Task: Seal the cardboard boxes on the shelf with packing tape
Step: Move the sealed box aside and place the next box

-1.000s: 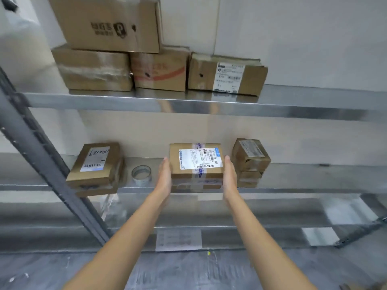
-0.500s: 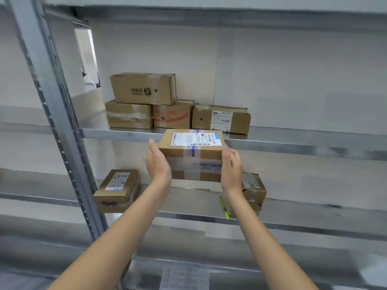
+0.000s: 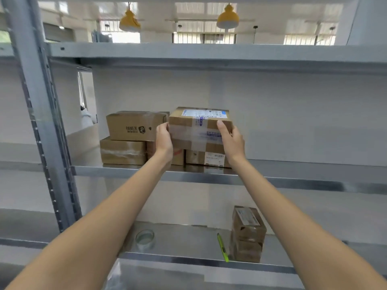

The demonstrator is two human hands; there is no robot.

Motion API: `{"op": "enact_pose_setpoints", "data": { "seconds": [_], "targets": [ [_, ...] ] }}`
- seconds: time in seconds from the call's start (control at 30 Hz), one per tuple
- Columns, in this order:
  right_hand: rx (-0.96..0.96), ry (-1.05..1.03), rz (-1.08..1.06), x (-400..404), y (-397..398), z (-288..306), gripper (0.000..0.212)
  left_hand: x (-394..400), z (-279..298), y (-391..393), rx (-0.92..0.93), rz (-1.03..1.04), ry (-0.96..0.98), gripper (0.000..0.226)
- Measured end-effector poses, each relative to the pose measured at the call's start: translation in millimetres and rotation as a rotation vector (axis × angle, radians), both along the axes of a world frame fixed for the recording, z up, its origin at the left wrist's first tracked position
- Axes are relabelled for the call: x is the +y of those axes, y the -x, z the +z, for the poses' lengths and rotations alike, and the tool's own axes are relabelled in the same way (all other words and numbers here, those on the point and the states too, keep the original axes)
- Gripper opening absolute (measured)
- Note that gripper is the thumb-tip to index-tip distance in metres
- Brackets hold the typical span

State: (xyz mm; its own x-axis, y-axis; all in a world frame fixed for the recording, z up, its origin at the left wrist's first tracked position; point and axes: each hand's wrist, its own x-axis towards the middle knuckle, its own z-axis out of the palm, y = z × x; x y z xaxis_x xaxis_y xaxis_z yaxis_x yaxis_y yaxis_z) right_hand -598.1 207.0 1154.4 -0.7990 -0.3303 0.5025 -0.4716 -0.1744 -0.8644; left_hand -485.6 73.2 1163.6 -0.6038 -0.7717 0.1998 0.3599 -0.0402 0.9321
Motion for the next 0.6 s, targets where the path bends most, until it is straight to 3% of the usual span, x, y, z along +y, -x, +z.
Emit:
{"op": "enact_pose_setpoints", "data": {
  "seconds": [0.13, 0.27, 0.37, 0.6],
  "targets": [
    [-0.024, -0.044, -0.021, -16.3, 26.1, 18.8, 0.033, -18.9, 13.4, 24.5, -0.025, 0.025, 0.035, 0.041],
    [-0.035, -0.126, 0.004, -37.8, 51.8, 19.6, 0.034, -44.2, 15.5, 46.2, -0.139, 0.136, 0.013, 0.055],
    [-0.086, -0.173, 0.032, -52.3, 61.6, 15.7, 0.061, -50.4, 10.8, 56.8, -0.186, 0.133, 0.028, 0.055],
    [-0.182, -0.198, 0.043, -73.2, 73.7, -1.5, 0.072, -43.8, -17.0, 77.0, -0.162, 0.149, 0.299, 0.052]
  ]
}}
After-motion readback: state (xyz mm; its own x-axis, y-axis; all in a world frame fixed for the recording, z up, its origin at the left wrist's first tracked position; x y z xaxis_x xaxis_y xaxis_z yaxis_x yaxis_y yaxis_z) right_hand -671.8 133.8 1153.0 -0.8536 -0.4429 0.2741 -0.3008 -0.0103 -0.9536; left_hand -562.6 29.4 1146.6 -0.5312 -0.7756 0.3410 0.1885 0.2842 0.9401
